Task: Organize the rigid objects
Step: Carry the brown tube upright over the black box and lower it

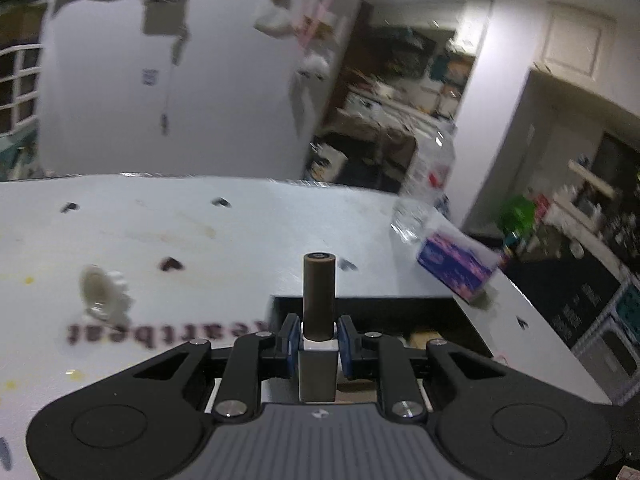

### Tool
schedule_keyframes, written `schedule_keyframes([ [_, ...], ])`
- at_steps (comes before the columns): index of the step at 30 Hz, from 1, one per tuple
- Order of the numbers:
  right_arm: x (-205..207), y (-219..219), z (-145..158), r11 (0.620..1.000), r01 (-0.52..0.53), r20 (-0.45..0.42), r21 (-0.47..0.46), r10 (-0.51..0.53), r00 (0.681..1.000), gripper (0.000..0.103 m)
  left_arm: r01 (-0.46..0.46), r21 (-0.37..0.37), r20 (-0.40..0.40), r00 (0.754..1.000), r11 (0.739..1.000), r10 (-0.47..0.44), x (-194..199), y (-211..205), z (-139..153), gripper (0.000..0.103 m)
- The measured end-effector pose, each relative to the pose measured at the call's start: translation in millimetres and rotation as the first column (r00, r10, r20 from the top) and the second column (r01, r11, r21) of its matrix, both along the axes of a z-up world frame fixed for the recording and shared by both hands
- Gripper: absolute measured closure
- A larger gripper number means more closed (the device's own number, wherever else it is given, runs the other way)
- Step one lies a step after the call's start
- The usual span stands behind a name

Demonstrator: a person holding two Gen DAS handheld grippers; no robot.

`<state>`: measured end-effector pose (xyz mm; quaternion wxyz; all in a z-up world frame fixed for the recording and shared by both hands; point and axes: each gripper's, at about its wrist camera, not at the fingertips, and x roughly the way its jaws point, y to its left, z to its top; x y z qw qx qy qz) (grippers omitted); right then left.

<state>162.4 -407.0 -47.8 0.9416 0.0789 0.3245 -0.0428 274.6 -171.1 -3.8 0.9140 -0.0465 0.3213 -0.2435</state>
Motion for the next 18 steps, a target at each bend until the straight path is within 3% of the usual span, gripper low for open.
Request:
schedule_keyframes([
  [11, -1, -2, 0, 1.000, -0.003, 0.001, 0.005, 0.003, 1.000, 0.096, 0.004, 0.124, -0.003, 1.000, 0.992, -0.004, 20, -26, -23, 0.079],
  [13, -1, -1, 0, 1.000, -0.004, 0.001, 0.005, 0.004, 1.000, 0.096, 0.000, 0.119, 0.000, 1.000, 0.993, 0.000, 19, -24, -23, 0.063],
  [18, -1, -2, 1, 1.000, -0.003, 0.002, 0.005, 0.003, 1.000, 0.096, 0.024, 0.114, 0.004, 1.000, 0.993, -0.025, 7, -21, -17, 0.052],
])
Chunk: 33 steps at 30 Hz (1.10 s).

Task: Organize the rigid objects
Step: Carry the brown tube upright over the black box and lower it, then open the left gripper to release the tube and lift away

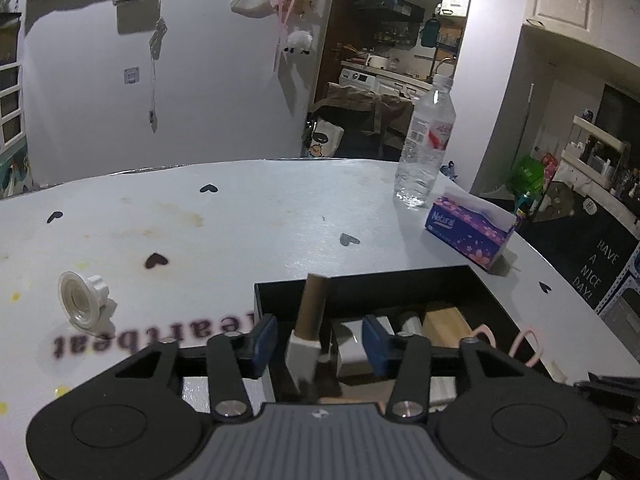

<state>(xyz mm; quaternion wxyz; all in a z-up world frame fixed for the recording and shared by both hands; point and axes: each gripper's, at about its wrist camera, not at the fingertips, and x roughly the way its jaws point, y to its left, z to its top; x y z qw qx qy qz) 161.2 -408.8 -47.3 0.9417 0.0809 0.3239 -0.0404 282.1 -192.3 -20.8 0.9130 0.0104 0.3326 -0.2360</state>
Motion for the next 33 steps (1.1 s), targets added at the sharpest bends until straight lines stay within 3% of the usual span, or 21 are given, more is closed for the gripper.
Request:
schedule_keyframes([
  [14, 0, 0, 0, 1.000, 0.000, -0.001, -0.002, 0.000, 1.000, 0.096, 0.046, -0.023, -0.022, 0.999, 0.999, -0.047, -28, 10, 11, 0.041],
  [20, 0, 0, 0, 1.000, 0.000, -0.001, -0.002, 0.000, 1.000, 0.096, 0.062, -0.032, -0.028, 0.998, 0.998, -0.063, -42, 17, 15, 0.030],
  [22, 0, 0, 0, 1.000, 0.000, -0.001, -0.002, 0.000, 1.000, 0.096, 0.068, -0.038, -0.027, 0.997, 0.997, -0.069, -47, 20, 16, 0.020],
  [26, 0, 0, 0, 1.000, 0.000, 0.000, -0.002, 0.000, 1.000, 0.096, 0.072, -0.039, -0.025, 0.997, 0.997, -0.073, -55, 24, 19, 0.017],
  [30, 0, 0, 0, 1.000, -0.001, -0.001, -0.002, 0.001, 1.000, 0.096, 0.068, -0.052, -0.017, 0.997, 0.996, -0.069, -61, 31, 20, 0.004],
  [33, 0, 0, 0, 1.000, -0.001, -0.001, -0.002, 0.001, 1.000, 0.096, 0.048, -0.056, -0.014, 0.999, 0.997, -0.049, -62, 38, 18, 0.001],
])
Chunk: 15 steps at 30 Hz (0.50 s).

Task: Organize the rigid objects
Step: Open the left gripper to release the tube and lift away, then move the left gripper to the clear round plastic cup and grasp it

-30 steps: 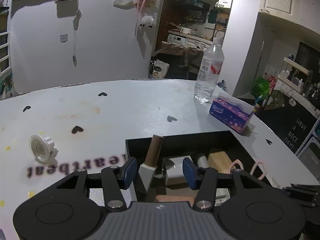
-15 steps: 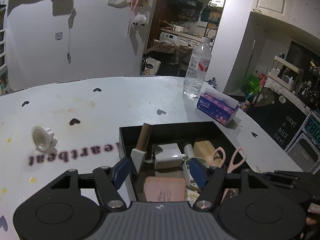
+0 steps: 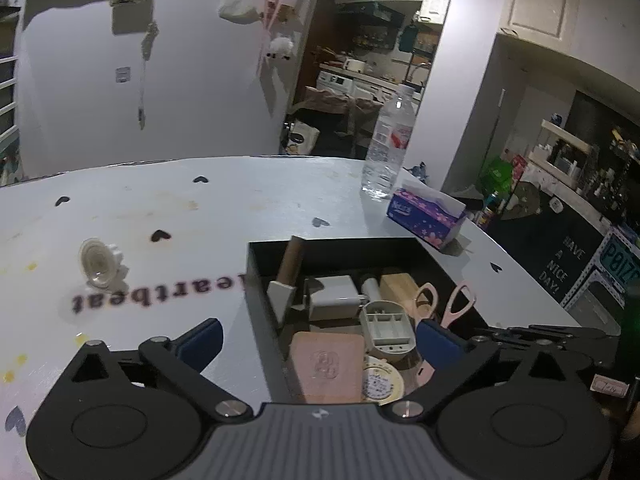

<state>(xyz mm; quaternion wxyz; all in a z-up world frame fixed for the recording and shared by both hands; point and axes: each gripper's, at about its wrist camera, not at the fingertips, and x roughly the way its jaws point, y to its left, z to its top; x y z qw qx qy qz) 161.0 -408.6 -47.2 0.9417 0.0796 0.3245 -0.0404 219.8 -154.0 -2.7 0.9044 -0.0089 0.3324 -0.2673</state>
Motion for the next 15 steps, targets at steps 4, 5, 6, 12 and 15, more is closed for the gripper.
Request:
schedule_keyframes([
  [4, 0, 0, 0, 1.000, 0.000, 0.000, 0.000, 0.000, 1.000, 0.096, -0.043, 0.012, 0.005, 0.999, 0.999, 0.042, -1, 14, -4, 0.000],
  [5, 0, -1, 0, 1.000, 0.000, -0.001, 0.000, 0.000, 1.000, 0.096, -0.053, 0.019, 0.006, 0.999, 0.998, 0.053, -1, 19, -6, 0.000],
  [6, 0, -1, 0, 1.000, 0.000, -0.001, 0.000, 0.000, 1.000, 0.096, -0.062, 0.025, 0.005, 0.998, 0.998, 0.062, -1, 23, -7, 0.000],
  [12, 0, 0, 0, 1.000, 0.000, 0.000, 0.000, 0.000, 1.000, 0.096, -0.150, 0.054, 0.005, 0.989, 0.987, 0.150, 9, 52, -18, 0.000],
  [15, 0, 0, 0, 1.000, 0.000, -0.001, -0.001, 0.000, 1.000, 0.096, -0.193, 0.075, 0.029, 0.981, 0.978, 0.191, 20, 67, -22, 0.000],
])
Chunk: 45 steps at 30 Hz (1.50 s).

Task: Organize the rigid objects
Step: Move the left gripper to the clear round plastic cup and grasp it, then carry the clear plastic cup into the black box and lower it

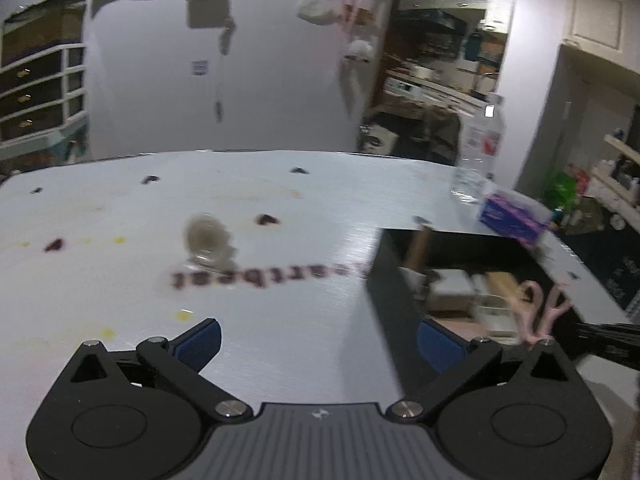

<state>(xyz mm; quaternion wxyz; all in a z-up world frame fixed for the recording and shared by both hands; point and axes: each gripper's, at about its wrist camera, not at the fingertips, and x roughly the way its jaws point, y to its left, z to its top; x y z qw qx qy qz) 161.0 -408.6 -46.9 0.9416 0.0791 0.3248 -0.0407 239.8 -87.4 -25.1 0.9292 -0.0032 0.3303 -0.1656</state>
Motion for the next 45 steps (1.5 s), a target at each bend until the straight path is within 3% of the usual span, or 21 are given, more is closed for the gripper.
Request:
schedule_keyframes([
  [12, 1, 0, 0, 1.000, 0.006, -0.009, -0.001, -0.006, 1.000, 0.096, -0.073, 0.017, 0.139, 0.988, 0.997, 0.069, 76, 23, -24, 0.002],
  [18, 2, 0, 0, 1.000, 0.010, -0.013, 0.001, -0.010, 1.000, 0.096, -0.063, 0.107, 0.183, 0.982, 0.992, 0.042, 115, 14, -38, 0.012],
  [24, 3, 1, 0, 1.000, 0.013, -0.017, -0.002, -0.013, 1.000, 0.096, -0.073, 0.112, 0.152, 0.987, 0.991, 0.056, 142, 15, -51, 0.024],
  [27, 4, 1, 0, 1.000, 0.015, -0.019, -0.002, -0.015, 1.000, 0.096, -0.084, 0.113, 0.118, 0.991, 0.990, 0.070, 146, 18, -59, 0.034],
  [29, 5, 2, -1, 1.000, 0.015, -0.021, -0.005, -0.015, 1.000, 0.096, -0.094, 0.119, 0.096, 0.992, 0.988, 0.083, 147, 21, -63, 0.051],
  [39, 5, 2, -1, 1.000, 0.016, -0.022, -0.004, -0.016, 1.000, 0.096, -0.104, 0.054, 0.074, 0.992, 0.993, 0.100, 131, 31, -58, 0.053],
  [45, 5, 2, -2, 1.000, 0.014, -0.021, -0.003, -0.014, 1.000, 0.096, -0.061, 0.001, 0.068, 0.996, 0.998, 0.060, 98, 30, -47, 0.053],
])
